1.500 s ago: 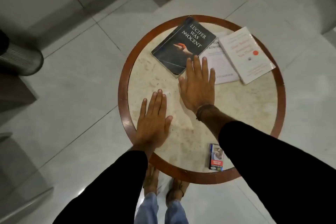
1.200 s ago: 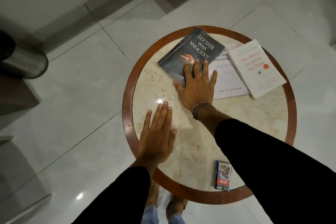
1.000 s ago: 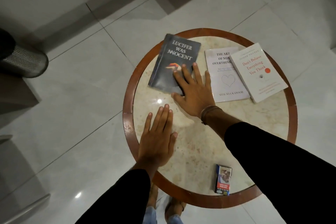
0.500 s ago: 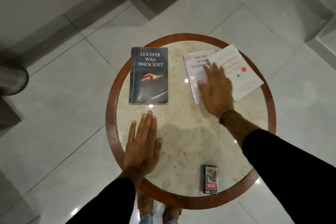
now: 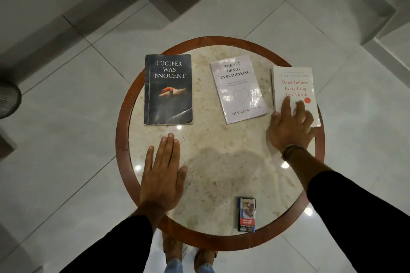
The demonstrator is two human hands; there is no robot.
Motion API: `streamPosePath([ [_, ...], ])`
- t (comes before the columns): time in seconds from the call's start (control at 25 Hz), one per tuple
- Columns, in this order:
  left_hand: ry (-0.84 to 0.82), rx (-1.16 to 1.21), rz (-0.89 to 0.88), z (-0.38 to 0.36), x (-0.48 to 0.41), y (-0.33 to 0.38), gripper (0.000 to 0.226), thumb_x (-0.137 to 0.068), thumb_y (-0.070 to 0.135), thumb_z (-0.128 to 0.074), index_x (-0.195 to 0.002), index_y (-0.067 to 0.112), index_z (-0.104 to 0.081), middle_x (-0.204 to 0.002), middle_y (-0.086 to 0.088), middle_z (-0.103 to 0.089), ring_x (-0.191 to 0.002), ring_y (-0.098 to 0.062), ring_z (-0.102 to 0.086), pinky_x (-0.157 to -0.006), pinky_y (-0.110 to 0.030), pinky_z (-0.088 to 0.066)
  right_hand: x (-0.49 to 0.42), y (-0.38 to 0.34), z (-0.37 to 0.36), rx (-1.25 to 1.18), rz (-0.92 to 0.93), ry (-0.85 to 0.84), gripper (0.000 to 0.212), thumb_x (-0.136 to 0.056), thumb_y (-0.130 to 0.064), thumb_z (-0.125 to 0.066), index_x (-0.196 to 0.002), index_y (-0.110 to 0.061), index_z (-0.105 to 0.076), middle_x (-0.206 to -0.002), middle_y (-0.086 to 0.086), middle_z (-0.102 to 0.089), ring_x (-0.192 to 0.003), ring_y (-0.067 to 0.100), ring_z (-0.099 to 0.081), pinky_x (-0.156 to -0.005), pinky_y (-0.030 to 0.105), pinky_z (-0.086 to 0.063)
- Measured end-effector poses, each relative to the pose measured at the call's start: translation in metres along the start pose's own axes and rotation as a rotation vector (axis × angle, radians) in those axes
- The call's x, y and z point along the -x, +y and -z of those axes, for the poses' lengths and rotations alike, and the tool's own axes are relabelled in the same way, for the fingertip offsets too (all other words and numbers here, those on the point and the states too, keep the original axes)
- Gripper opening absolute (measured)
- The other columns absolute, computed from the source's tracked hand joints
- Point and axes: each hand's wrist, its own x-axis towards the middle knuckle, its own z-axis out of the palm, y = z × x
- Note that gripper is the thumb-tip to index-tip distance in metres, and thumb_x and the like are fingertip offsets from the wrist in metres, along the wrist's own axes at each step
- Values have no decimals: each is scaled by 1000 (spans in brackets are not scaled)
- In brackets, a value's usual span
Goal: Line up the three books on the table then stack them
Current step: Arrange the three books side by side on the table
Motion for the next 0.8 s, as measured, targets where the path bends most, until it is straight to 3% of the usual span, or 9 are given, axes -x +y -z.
streamPosePath([
  [0.12, -3, -3, -6, -1, 0, 0, 76, -110, 60, -17, -174, 19, -14, -185, -4, -9, -171, -29, -9, -138, -60, -11, 2, -9, 9, 18, 29, 149, 57, -108, -49, -34, -160, -26, -38, -172, 14, -30, -157, 45, -25, -122, 76, -16],
  [0.24, -10, -3, -6, -1, -1, 0, 76, -111, 59, -20, -174, 18, -17, -185, -5, -12, -171, -30, -11, -138, -60, -11, 5, -43, 20, -73, 179, 246, 58, -106, -49, -43, -152, -15, -48, -157, 18, -50, -142, 46, -47, -113, 66, -38],
  [0.4, 0, -3, -1, -2, -1, 0, 75, -111, 59, -24, -173, 18, -20, -184, -6, -18, -170, -32, -17, -138, -59, -13, 4, -101, 22, -158, 134, -48, 82, -90, -56, -71, -147, -6, -42, -145, 20, -50, -132, 41, -52, -105, 55, -48],
  [0.52, 19, 13, -6, -3, -1, 0, 74, -111, 58, -28, -173, 20, -18, -184, -5, -19, -170, -30, -18, -139, -56, -8, -6, -114, 27, -122, -29, -163, 102, -77, -63, -83, -149, -6, -37, -148, 20, -46, -137, 40, -48, -110, 54, -44],
  [0.64, 27, 19, 3, -5, -1, -1, 73, -111, 57, -28, -174, 21, -16, -184, -4, -19, -170, -29, -18, -139, -52, -4, -22, -111, 38, -267, -133, -276, 118, -67, -63, -91, -153, -8, -31, -151, 18, -48, -142, 38, -47, -117, 52, -37],
  [0.8, 54, 22, 4, -6, -1, -1, 72, -111, 58, -30, -172, 21, -21, -182, -5, -25, -168, -30, -26, -138, -53, -10, -25, -111, 46, -168, -94, -317, 101, -66, -68, -88, -142, -14, -50, -142, 15, -57, -137, 38, -50, -115, 51, -37],
])
